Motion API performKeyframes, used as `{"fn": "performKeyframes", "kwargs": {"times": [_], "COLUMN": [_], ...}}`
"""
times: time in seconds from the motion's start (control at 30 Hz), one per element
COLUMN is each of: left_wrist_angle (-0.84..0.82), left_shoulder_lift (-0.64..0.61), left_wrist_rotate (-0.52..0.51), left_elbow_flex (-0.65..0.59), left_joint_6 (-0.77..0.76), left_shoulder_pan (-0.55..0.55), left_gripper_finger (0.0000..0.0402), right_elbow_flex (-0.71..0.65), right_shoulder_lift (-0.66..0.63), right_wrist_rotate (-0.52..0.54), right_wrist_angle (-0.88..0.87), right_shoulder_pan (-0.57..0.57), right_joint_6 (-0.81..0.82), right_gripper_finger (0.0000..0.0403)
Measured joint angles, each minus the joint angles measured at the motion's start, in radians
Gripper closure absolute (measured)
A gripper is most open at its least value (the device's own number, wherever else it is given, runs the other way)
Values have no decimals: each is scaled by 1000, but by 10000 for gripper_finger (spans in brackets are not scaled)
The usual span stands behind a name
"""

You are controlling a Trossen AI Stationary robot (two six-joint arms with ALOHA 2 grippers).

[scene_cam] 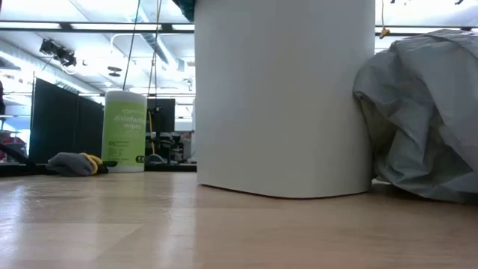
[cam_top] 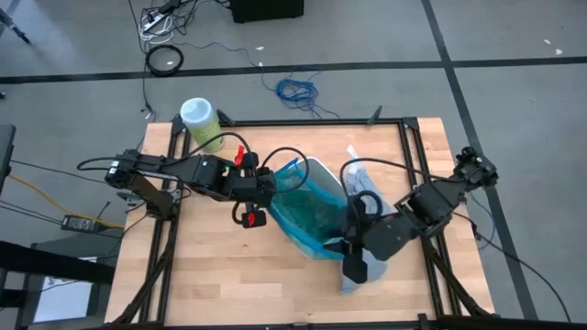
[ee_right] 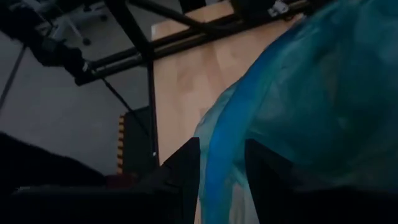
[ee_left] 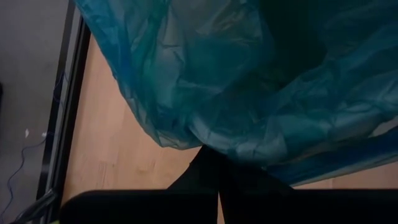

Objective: Place trash/remove bag and relplace
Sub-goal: Put the new dark blue trash bag into the trash bin

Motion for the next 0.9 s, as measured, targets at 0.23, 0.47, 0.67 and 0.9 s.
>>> {"fn": "performKeyframes", "kwargs": {"times": [0.23, 0.47, 0.67, 0.9], "left_wrist_angle": [12, 35, 43, 54], "left_shoulder_lift": [0, 0, 0, 0], "left_wrist_rotate": [-2, -4, -4, -5], "left_elbow_flex": [0, 0, 0, 0], "left_joint_6": [-4, -24, -24, -24], "left_shoulder_pan": [0, 0, 0, 0], "left_gripper_finger": [400, 400, 400, 400], "right_elbow_flex": [-1, -1, -1, -1], "right_shoulder_lift": [44, 61, 61, 64], "right_wrist_rotate": [-109, -137, -138, -141], "right_wrist_angle": [30, 34, 2, -19], "right_shoulder_pan": [-36, -57, -63, -82], "right_joint_6": [-39, -49, -48, -48], "right_gripper_finger": [287, 287, 287, 288]}}
